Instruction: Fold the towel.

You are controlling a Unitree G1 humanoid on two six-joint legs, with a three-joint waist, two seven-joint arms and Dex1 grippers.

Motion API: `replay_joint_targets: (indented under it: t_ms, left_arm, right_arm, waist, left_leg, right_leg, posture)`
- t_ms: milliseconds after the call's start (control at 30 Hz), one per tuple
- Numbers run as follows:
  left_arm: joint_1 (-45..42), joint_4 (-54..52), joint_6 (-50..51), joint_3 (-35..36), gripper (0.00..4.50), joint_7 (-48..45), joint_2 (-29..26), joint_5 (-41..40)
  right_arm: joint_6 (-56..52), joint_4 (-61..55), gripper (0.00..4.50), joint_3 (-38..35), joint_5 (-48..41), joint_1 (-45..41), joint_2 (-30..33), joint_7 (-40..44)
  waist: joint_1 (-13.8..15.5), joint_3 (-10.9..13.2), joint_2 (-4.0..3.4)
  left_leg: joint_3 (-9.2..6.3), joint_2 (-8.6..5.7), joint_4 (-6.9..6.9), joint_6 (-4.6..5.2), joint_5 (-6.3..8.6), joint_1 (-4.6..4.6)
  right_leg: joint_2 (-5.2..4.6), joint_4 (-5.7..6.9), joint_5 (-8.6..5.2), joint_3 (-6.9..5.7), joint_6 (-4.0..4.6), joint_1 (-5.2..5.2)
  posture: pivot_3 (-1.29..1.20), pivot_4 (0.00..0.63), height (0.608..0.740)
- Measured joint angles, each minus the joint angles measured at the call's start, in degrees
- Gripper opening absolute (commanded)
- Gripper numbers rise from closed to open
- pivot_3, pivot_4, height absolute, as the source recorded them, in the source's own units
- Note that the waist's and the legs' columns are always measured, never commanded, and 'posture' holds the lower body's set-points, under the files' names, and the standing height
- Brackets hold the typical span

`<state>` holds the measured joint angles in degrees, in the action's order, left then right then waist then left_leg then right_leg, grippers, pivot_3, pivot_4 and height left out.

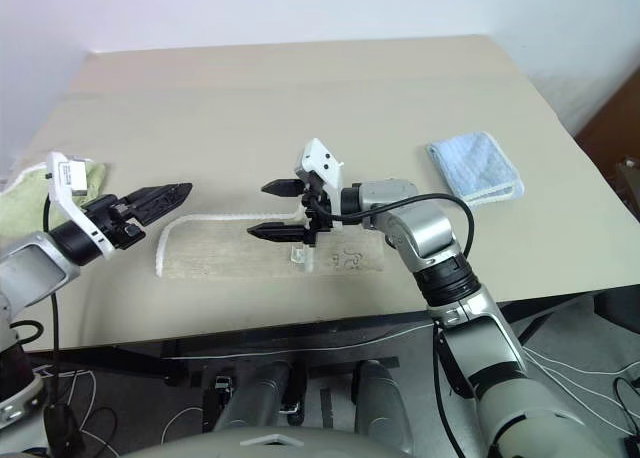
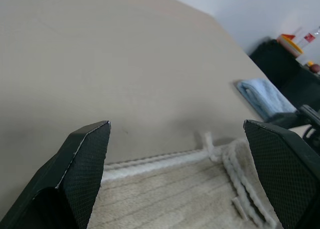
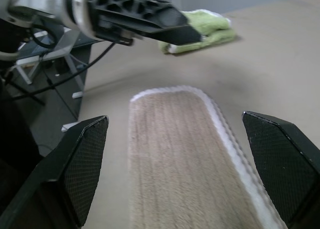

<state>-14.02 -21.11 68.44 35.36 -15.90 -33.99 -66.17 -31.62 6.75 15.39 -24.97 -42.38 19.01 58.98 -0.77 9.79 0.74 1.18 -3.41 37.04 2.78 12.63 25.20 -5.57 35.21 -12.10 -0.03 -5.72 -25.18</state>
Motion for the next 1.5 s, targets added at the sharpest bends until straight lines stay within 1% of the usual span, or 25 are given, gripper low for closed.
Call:
replay_joint_targets:
  t_ms: [133,233,333,433,500,567,633,700,767,833,967,1033,1200,1500]
  left_arm:
    - [0.27,1.07,0.02,2.09,4.47,2.0,-2.81,-3.65]
    - [-1.72,5.28,0.27,3.57,4.47,5.6,-4.61,-7.74]
    - [0.37,5.77,2.38,3.65,4.47,7.52,-6.72,-12.34]
    - [4.52,6.2,3.7,3.57,4.47,12.72,-8.03,-19.56]
    - [8.03,7.44,3.49,3.28,4.47,17.88,-10.42,-26.32]
    - [12.91,7.52,1.34,2.17,4.47,23.87,-13.16,-34.44]
    - [19.01,5.76,-1.71,0.3,4.47,29.7,-14.06,-40.97]
    - [24.1,2.88,-3.92,-1.43,4.47,34.16,-14.12,-43.38]
    - [28.69,-0.08,-6.81,-2.97,4.47,38.34,-14.12,-44.74]
    - [30.9,-2.01,-9.71,-3.6,4.47,40.61,-13.56,-45.53]
    - [33.83,-5.35,-16.36,-3.56,4.47,43.79,-9.33,-45.84]
    - [34.64,-6.0,-18.86,-3.8,4.47,45.94,-8.05,-45.84]
    - [33.59,-7.27,-22.71,-6.02,4.47,49.36,-5.9,-45.94]
    - [25.71,-4.21,-24.21,-10.55,4.47,51.34,-1.92,-45.85]
  right_arm:
    - [1.47,2.27,4.5,-0.07,2.16,-0.01,0.22,0.52]
    - [2.53,3.75,4.5,-0.17,2.93,-1.09,-0.14,0.86]
    - [3.47,3.9,4.5,-1.43,2.9,-1.61,0.1,1.24]
    - [5.75,4.86,4.5,-1.76,3.88,-1.56,2.39,2.85]
    - [7.67,5.59,4.5,-2.55,4.64,-1.48,4.02,3.58]
    - [9.54,6.78,4.5,-3.55,5.37,-1.56,5.23,3.87]
    - [10.77,7.92,4.5,-4.86,5.74,-1.59,6.07,4.06]
    - [11.29,8.63,4.5,-5.44,6.04,-1.64,6.99,4.33]
    - [12.16,9.18,4.5,-5.78,6.53,-1.6,7.47,4.53]
    - [12.82,9.71,4.5,-5.79,6.9,-1.59,8.01,4.83]
    - [14.03,10.86,4.5,-5.91,7.86,-1.52,9.13,5.56]
    - [14.84,11.22,4.5,-6.11,8.06,-1.25,9.29,5.88]
    - [15.81,11.51,4.5,-6.12,9.0,-0.75,9.27,6.16]
    - [17.07,11.46,4.5,-6.19,10.29,0.09,10.1,6.13]
  waist:
    - [-0.29,0.01,-0.01]
    - [-0.34,0.01,-0.02]
    - [-0.34,0.01,-0.02]
    - [-0.2,0.02,-0.02]
    - [-0.21,0.02,-0.03]
    - [-0.25,0.02,-0.03]
    - [-0.38,0.03,-0.06]
    - [-0.36,0.03,-0.05]
    - [-0.32,0.02,-0.05]
    - [-0.12,0.02,-0.05]
    - [-0.09,0.02,-0.07]
    - [-0.08,0.02,-0.06]
    - [0.12,0.01,-0.1]
    - [0.7,-0.01,-0.12]
  left_leg:
    - [0.0,0.02,-0.14,-0.1,-0.06,0.0]
    - [0.0,0.05,-0.17,-0.16,-0.1,0.0]
    - [0.0,0.04,-0.18,-0.14,-0.09,0.0]
    - [-0.01,0.03,-0.2,-0.12,-0.07,0.01]
    - [-0.01,0.04,-0.21,-0.13,-0.07,0.01]
    - [0.0,0.04,-0.24,-0.13,-0.07,0.0]
    - [0.04,0.04,-0.33,-0.13,-0.06,-0.01]
    - [0.13,0.04,-0.5,-0.13,-0.07,-0.03]
    - [0.22,0.04,-0.69,-0.16,-0.08,-0.04]
    - [0.24,0.05,-0.88,-0.29,-0.16,-0.05]
    - [0.26,0.05,-0.95,-0.32,-0.18,-0.06]
    - [0.26,0.05,-0.95,-0.32,-0.18,-0.06]
    - [0.26,0.05,-0.94,-0.31,-0.18,-0.12]
    - [0.26,0.05,-0.85,-0.31,-0.18,-0.23]
  right_leg:
    - [0.03,0.04,0.0,0.0,0.0,-0.09]
    - [0.06,0.08,0.0,-0.01,0.0,-0.13]
    - [0.03,0.02,0.0,0.01,-0.01,-0.12]
    - [0.01,0.0,0.0,0.03,-0.01,-0.13]
    - [0.0,0.01,-0.06,0.07,0.1,-0.13]
    - [-0.01,0.01,-0.11,0.11,0.19,-0.13]
    - [-0.02,-0.02,-0.13,0.2,0.22,-0.14]
    - [-0.03,-0.06,-0.13,0.29,0.24,-0.13]
    - [-0.04,-0.1,-0.14,0.37,0.25,-0.15]
    - [-0.03,-0.11,-0.16,0.39,0.3,-0.24]
    - [-0.03,-0.16,-0.24,0.4,0.44,-0.23]
    - [-0.03,-0.19,-0.25,0.4,0.44,-0.22]
    - [-0.03,-0.17,-0.25,0.38,0.44,-0.16]
    - [-0.08,-0.17,-0.23,0.27,0.47,0.03]
  posture:
    - [0.0,0.15,0.74]
    - [0.0,0.15,0.74]
    - [0.0,0.15,0.74]
    - [0.0,0.15,0.74]
    - [0.0,0.15,0.74]
    - [0.0,0.15,0.74]
    - [0.0,0.15,0.74]
    - [0.0,0.15,0.74]
    - [0.0,0.15,0.74]
    - [0.0,0.15,0.74]
    - [0.0,0.15,0.74]
    - [0.0,0.15,0.74]
    - [0.0,0.15,0.74]
    - [0.0,0.15,0.74]
